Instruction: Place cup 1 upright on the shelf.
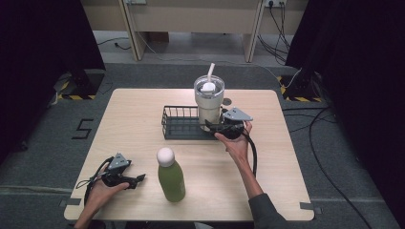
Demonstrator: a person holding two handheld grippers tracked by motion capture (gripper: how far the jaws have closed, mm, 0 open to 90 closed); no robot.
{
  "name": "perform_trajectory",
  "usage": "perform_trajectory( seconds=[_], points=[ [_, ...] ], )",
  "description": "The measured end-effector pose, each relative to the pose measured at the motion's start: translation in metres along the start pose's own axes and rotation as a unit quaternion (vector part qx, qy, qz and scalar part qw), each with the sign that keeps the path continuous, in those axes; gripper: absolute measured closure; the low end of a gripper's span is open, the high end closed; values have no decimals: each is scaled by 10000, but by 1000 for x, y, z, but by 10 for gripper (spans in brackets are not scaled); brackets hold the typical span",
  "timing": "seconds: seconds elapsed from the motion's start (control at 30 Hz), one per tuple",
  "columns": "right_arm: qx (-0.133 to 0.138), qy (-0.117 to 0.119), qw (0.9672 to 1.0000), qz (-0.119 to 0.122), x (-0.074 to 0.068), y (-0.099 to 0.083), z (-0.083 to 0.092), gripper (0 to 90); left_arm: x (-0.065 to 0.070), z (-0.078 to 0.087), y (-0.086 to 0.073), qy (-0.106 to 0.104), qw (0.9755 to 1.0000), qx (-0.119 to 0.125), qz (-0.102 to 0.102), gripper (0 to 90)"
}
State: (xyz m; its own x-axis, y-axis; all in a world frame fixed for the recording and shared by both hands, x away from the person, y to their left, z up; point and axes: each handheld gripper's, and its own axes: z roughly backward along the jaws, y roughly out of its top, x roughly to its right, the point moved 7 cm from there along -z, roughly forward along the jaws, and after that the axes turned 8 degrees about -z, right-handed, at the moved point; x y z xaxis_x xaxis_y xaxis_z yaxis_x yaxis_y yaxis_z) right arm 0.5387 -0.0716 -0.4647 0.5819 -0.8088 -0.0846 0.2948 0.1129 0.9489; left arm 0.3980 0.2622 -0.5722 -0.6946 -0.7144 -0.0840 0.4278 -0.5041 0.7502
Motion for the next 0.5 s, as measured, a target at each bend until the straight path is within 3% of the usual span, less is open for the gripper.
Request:
perform_trajectory(
  seconds=[0.5],
  points=[
    [96,132,9999,-45,-2,-2,26,149,0,0,0,0,10000,-1,2,133]
  ],
)
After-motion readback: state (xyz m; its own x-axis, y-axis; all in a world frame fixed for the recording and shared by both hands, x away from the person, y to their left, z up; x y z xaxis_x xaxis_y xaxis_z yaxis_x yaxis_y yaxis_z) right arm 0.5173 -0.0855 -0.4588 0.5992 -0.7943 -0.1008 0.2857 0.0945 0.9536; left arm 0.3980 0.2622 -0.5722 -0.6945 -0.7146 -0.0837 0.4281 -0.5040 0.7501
